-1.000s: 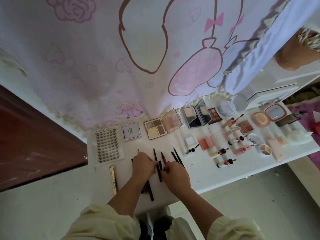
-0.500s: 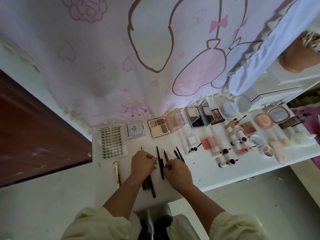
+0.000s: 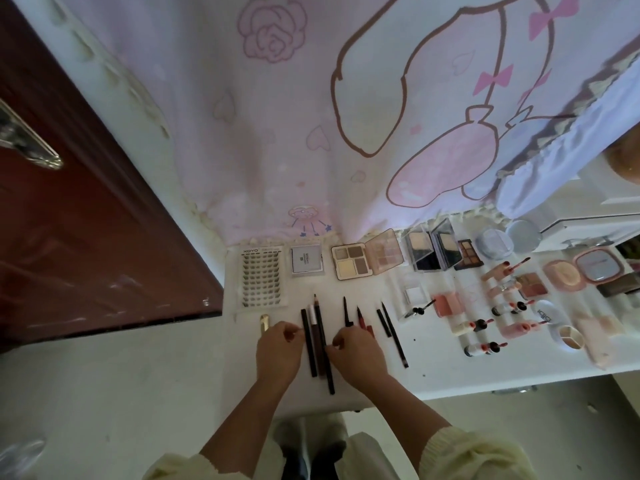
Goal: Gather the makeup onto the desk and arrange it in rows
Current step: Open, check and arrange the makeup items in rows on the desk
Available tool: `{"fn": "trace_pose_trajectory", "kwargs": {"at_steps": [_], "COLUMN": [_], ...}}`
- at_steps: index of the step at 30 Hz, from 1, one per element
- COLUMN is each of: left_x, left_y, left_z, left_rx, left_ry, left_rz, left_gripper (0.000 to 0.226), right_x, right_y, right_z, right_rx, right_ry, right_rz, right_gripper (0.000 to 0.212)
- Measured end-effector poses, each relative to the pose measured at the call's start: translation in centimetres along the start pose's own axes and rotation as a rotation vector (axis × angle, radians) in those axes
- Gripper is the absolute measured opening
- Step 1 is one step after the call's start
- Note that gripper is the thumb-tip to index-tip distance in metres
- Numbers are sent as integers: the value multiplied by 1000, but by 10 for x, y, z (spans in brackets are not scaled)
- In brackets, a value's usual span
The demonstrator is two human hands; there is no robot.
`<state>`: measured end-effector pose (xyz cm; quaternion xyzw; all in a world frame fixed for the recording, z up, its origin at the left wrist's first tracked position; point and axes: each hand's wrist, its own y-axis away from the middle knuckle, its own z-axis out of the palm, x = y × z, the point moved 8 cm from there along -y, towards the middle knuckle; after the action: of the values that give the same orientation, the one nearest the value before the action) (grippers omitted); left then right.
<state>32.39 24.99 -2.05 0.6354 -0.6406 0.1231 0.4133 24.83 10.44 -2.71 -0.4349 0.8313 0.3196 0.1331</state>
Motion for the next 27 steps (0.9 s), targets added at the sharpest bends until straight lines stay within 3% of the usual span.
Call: {"fn": "trace_pose_trajectory", "kwargs": {"at_steps": [6,10,21,27], "left_x": [-7,-8,-7,-3], "left_y": [1,-1,0,0], "left_z": [3,5,6,5], "left_rx": [-53,-97,-172,-203], "left_ry": [-51,-67,-80,32], "left_rz": [16,9,-3,-62], "left_gripper": [18,19,21,35], "right_x": [-4,-3,-2,-2], "right_y": [-3,-7,-3,11], "right_z": [10,12,0,-12], "right_rx": [-50,-66,-88,-177], "right_ry": [57,60,-163,-386], "right_rz": [56,113,133,75], "right_gripper": [17,29,48,10]}}
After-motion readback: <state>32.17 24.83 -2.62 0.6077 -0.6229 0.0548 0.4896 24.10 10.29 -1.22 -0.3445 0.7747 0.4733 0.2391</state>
